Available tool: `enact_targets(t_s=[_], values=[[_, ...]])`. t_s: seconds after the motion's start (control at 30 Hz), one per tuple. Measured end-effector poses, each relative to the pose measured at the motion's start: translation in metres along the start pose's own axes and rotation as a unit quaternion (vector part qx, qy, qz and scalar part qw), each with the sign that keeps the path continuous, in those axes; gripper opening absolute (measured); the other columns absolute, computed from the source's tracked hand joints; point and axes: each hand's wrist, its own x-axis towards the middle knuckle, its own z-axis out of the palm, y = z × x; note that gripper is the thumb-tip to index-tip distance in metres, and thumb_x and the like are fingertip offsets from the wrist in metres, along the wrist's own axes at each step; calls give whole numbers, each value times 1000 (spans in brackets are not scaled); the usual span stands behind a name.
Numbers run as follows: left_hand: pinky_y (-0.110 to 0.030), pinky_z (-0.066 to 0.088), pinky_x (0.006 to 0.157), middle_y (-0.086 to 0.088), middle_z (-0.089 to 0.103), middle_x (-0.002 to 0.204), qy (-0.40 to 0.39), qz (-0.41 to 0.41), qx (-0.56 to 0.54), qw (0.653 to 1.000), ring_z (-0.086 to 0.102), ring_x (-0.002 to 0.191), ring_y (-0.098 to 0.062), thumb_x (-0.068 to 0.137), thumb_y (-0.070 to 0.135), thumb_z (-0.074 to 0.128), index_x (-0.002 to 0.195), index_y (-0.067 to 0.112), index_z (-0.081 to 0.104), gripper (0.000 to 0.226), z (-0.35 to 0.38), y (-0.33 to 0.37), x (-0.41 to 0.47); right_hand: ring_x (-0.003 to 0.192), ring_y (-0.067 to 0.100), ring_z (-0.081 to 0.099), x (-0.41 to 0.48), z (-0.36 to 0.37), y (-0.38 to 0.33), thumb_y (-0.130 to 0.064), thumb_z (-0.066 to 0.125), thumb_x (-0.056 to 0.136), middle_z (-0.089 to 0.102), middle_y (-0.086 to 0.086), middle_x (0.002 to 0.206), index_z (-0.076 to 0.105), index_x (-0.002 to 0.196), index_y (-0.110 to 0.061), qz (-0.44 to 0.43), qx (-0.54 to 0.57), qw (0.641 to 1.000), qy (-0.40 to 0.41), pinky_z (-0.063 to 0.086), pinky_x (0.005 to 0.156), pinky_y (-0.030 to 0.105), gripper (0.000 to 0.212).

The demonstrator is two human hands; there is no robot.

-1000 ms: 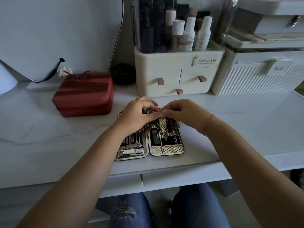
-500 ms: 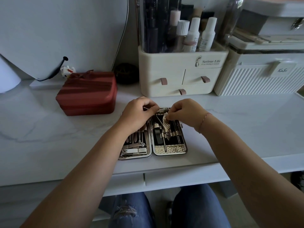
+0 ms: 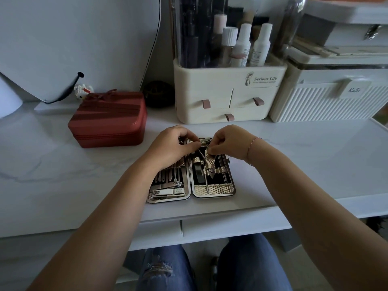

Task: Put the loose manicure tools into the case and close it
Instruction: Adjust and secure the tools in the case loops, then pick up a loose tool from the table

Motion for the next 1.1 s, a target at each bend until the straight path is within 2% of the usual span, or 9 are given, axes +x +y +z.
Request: enact_targets(t_s=[0.2,0.57,0.63,0.7,0.8,0.87,0.97,1.03,1.1], values=[[-30,46,79,9,61,95,-5,-1,0,1000,58,87,-9,77,35,71,79,32,68,5,0,-1,1,55,10,43,2,0,0,-22,74,76,51,-2,58,68,72,-12,-7,-3,1000,-9,36,54,23,12],[-34,47,86,7,63,99,-8,0,8,1000,58,93,-10,77,34,71,79,33,67,4,-1,1,0,54,10,42,11,-4,-3,-28,75,75,48,-5,56,58,59,-21,-4,-64,997,-43,36,52,23,24],[-35,48,85,8,63,99,-6,0,3,1000,60,91,-13,78,34,71,80,33,67,4,-1,1,-1,54,7,43,7,-6,0,-26,76,75,51,-6,58,63,66,-19,-14,-19,999,-39,36,53,20,17],[-34,49,83,11,63,99,-6,-1,-4,1000,64,86,-17,78,34,70,80,33,68,4,-1,0,-1,50,3,44,-1,-16,10,-22,73,78,53,-6,59,66,74,-17,-24,86,996,-15,37,50,17,10],[-29,48,82,16,62,99,-7,5,-1,1000,62,88,-9,78,38,69,82,32,68,7,-1,-4,0,59,10,44,-11,-46,39,-21,70,81,55,-2,64,67,80,-16,0,168,981,96,41,60,23,5],[-27,46,82,16,62,98,-7,10,6,1000,59,92,-5,78,38,69,83,31,69,9,0,-6,1,62,11,47,-17,-61,59,-26,71,79,58,-1,67,70,83,-14,39,122,982,139,43,63,25,13],[-28,45,81,17,61,98,-10,9,13,1000,58,92,-6,79,39,68,82,32,68,8,0,-7,3,66,10,57,-20,-58,69,-32,74,75,65,-3,71,72,80,-13,60,19,991,119,48,66,23,21],[-30,46,81,16,61,99,-12,9,15,1000,60,90,-8,79,39,67,82,32,67,8,0,-8,3,68,12,59,-18,-45,62,-33,75,74,69,2,76,71,78,-12,55,-16,993,102,51,72,29,21],[-30,45,85,16,61,99,-10,12,16,1000,58,95,-7,79,39,67,83,32,67,8,1,-8,3,64,15,56,-15,-33,53,-31,76,73,70,10,77,71,75,-6,52,-41,992,109,51,68,31,25]])
